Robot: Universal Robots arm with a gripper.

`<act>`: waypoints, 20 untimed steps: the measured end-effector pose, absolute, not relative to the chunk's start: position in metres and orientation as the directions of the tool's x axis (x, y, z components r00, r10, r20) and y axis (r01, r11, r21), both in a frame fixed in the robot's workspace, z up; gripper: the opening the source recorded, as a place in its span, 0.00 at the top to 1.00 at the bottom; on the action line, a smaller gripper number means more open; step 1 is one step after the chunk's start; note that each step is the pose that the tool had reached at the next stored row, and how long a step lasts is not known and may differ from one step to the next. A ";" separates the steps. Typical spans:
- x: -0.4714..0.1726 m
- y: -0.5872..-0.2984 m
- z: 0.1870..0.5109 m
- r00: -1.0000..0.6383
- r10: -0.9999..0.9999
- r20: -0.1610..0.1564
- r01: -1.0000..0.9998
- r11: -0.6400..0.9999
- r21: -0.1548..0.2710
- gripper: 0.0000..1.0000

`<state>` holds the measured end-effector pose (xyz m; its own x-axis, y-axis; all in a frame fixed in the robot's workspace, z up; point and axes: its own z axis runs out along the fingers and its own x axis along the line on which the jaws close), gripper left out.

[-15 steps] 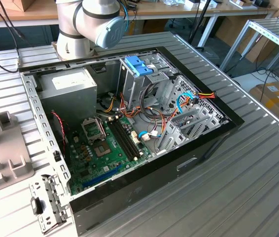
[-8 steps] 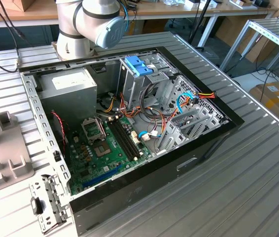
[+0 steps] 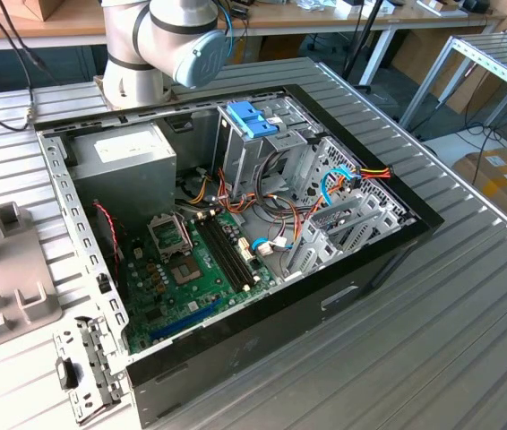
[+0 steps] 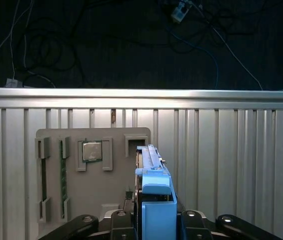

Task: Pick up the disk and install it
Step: 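Pick up the disk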

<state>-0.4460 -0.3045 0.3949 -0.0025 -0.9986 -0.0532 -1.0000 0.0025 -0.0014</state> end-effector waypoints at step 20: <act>-0.446 -0.305 0.408 -0.002 -0.999 -0.053 -1.000 0.003 -0.001 0.63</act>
